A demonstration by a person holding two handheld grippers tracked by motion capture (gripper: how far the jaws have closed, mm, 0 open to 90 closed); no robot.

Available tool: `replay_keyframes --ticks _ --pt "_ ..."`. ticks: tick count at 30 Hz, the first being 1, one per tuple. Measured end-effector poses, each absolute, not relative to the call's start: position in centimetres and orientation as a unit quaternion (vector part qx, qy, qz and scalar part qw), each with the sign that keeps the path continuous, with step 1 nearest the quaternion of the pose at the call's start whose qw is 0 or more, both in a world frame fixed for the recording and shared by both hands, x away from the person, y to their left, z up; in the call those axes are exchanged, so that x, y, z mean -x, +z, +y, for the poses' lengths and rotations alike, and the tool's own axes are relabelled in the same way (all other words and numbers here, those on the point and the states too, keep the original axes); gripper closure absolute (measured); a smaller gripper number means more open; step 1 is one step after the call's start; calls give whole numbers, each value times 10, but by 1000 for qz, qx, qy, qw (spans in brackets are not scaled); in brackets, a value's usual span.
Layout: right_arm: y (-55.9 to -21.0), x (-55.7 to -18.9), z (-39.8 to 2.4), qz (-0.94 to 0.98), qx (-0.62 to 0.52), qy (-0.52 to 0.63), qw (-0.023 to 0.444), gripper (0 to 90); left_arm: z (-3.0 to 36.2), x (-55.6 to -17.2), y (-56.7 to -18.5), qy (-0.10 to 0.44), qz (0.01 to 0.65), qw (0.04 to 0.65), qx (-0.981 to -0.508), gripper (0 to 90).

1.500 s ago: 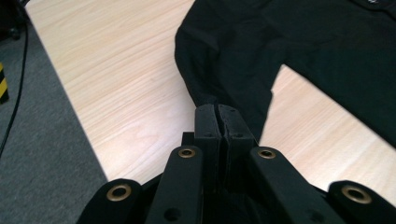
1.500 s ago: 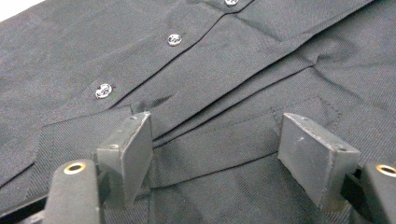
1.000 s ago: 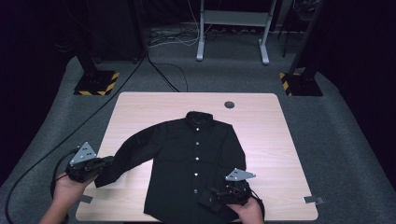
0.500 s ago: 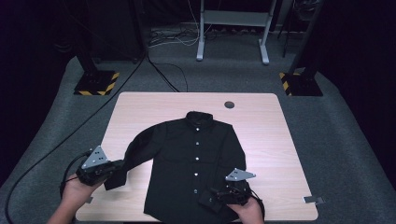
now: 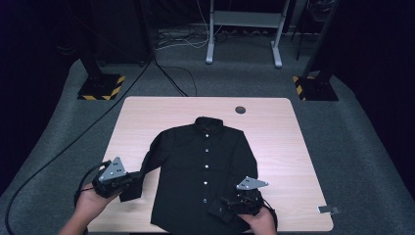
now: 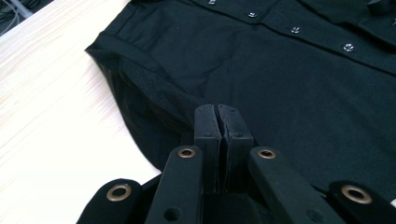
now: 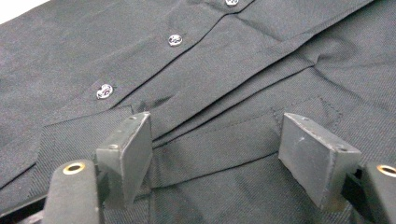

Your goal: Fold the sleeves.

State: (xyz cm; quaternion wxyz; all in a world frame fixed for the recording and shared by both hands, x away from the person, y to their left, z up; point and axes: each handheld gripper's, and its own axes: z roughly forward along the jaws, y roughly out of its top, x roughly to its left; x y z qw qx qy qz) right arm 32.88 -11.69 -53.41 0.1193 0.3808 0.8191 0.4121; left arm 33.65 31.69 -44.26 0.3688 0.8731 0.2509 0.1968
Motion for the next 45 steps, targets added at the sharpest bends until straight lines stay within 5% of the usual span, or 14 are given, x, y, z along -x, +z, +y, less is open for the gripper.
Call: replay_keyframes --ticks 45 --pt "-534 -329 -118 818 -381 415 116 255 252 -345 -454 152 212 395 -881 864"
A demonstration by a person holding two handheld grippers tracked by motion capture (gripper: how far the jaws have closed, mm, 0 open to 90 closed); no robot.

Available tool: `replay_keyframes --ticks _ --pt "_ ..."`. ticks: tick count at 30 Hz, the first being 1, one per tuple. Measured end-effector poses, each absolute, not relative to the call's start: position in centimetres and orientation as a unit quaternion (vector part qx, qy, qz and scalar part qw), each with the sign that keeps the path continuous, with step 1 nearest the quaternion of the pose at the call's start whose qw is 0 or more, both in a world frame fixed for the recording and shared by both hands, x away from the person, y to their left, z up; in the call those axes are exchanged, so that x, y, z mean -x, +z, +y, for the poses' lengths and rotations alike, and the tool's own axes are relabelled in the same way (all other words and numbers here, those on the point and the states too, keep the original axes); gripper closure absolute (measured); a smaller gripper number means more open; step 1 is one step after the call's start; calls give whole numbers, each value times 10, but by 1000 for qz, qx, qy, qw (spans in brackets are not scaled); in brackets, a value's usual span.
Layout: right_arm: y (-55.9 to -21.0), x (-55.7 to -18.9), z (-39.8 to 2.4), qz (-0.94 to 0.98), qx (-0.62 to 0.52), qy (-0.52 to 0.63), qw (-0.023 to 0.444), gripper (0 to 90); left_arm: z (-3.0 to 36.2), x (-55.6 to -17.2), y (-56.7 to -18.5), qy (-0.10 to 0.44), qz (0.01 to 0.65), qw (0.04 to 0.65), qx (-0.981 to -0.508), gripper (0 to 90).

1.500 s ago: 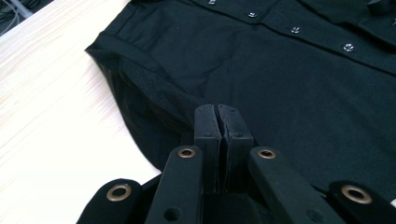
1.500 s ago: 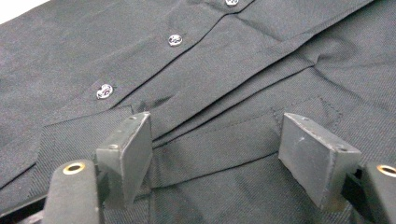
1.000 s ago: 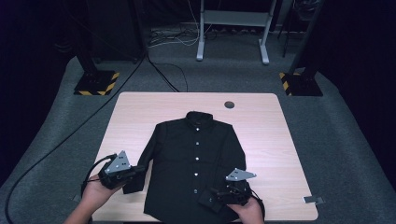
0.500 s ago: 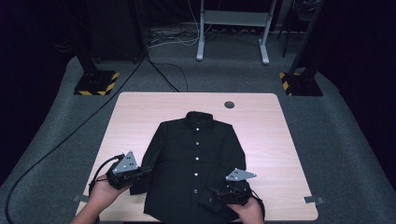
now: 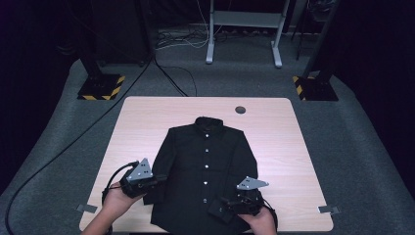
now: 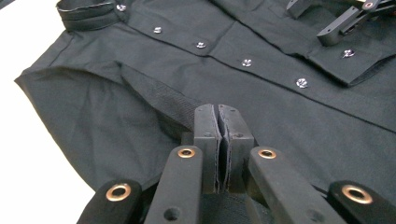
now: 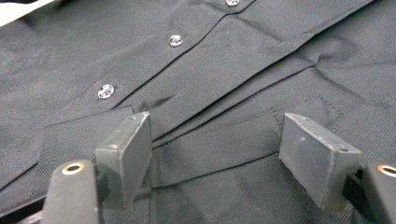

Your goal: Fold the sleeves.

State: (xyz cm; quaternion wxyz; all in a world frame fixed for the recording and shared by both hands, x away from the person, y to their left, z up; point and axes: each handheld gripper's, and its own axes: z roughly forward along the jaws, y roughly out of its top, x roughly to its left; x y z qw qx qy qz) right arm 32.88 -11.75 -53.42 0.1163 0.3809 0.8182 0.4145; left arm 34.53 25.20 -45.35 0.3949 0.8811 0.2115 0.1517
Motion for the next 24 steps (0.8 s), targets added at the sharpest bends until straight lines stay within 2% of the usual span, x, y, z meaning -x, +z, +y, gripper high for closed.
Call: replay_keyframes --ticks 24 --pt "-534 -329 -118 818 -381 415 116 254 217 -354 -480 114 203 385 -893 858"
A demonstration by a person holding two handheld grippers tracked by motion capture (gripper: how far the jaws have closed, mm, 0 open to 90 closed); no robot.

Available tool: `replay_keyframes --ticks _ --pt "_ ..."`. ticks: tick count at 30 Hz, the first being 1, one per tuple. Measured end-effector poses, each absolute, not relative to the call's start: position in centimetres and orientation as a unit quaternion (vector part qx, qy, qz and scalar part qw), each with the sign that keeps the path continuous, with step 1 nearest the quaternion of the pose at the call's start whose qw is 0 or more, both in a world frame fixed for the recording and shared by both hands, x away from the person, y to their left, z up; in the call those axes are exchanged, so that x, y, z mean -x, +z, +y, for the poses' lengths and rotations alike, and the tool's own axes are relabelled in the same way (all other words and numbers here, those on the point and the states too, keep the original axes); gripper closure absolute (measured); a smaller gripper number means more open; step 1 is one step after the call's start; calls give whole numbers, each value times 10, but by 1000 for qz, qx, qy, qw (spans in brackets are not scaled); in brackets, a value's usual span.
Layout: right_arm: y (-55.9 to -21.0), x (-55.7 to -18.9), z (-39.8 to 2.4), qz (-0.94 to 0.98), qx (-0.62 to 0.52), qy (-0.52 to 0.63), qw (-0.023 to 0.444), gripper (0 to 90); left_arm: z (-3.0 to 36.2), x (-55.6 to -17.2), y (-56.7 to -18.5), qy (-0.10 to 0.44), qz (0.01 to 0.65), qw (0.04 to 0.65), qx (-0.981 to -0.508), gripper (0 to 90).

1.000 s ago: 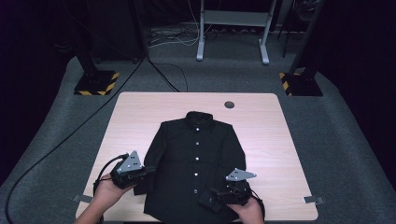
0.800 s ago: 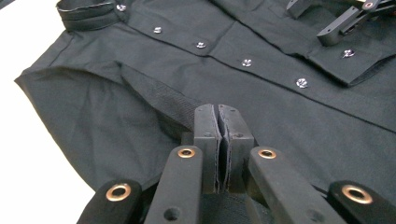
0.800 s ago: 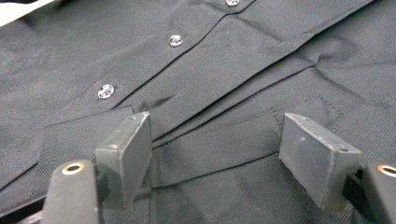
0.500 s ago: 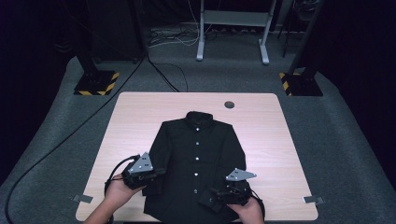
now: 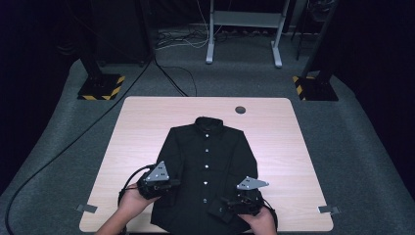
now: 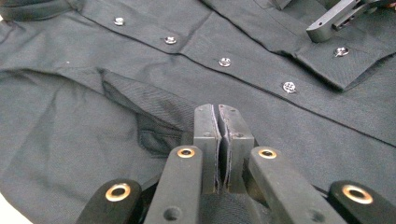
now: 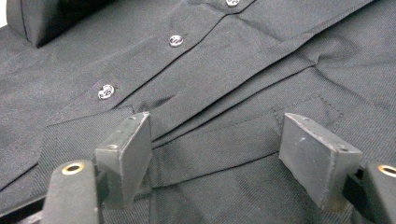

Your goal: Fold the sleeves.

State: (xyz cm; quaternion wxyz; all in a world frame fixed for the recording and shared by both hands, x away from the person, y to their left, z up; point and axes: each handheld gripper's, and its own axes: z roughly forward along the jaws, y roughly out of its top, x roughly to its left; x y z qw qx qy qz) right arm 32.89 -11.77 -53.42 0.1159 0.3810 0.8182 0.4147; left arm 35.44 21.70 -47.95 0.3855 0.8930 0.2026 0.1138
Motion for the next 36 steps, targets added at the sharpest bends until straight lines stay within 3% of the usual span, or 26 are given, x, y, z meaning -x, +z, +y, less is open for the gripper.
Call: replay_keyframes --ticks 4,12,16,21,36 --pt "-534 -329 -118 818 -381 414 116 255 215 -355 -483 109 204 387 -893 819" --pt "-534 -329 -118 818 -381 414 116 255 220 -356 -486 104 218 395 -886 540" --pt "-534 -328 -117 818 -381 414 117 254 226 -356 -488 98 226 395 -885 444" --pt "-534 -328 -117 818 -381 414 117 254 238 -355 -491 86 240 402 -880 400" --pt "-534 -329 -118 818 -381 415 117 254 244 -339 -482 53 222 420 -878 400"
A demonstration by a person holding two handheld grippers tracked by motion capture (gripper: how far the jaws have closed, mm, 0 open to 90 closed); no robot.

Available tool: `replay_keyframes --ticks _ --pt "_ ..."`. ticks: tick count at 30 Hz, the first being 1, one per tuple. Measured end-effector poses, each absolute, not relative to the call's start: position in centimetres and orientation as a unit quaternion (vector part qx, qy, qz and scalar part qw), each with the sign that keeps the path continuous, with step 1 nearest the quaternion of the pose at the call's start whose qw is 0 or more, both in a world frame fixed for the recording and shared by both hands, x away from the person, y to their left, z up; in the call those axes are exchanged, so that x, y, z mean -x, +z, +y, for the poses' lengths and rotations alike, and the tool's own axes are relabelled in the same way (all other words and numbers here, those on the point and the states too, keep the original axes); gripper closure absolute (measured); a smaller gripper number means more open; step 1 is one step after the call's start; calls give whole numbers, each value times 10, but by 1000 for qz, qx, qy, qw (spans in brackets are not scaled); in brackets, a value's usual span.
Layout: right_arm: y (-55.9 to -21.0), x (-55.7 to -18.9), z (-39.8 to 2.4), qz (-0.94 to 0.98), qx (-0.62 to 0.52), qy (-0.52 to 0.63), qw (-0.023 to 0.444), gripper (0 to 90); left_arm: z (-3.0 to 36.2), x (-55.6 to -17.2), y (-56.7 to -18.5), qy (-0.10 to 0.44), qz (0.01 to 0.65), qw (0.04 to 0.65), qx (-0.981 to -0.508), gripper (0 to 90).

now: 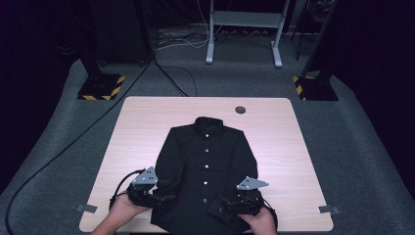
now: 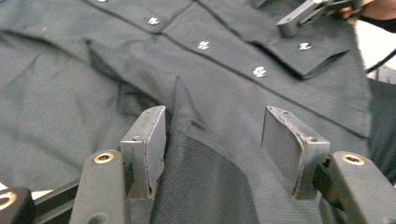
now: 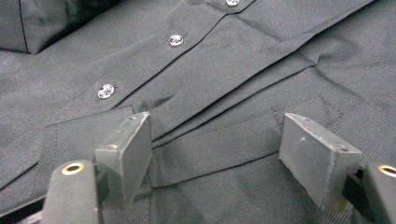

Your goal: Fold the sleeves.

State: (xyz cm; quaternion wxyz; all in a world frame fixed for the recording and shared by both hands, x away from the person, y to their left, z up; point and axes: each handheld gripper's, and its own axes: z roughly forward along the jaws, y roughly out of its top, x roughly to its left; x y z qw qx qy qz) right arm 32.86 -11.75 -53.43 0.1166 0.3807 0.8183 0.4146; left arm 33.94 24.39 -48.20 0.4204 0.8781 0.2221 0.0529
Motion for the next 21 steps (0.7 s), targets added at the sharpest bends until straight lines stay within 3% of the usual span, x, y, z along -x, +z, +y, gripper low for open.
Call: replay_keyframes --ticks 7,15,21 --pt "-534 -328 -117 819 -380 414 117 254 226 -339 -479 41 207 431 -877 360" --pt "-534 -328 -117 819 -381 414 118 254 210 -339 -479 40 208 441 -872 240" --pt "-534 -328 -117 819 -380 413 121 254 204 -342 -485 47 209 430 -877 229"
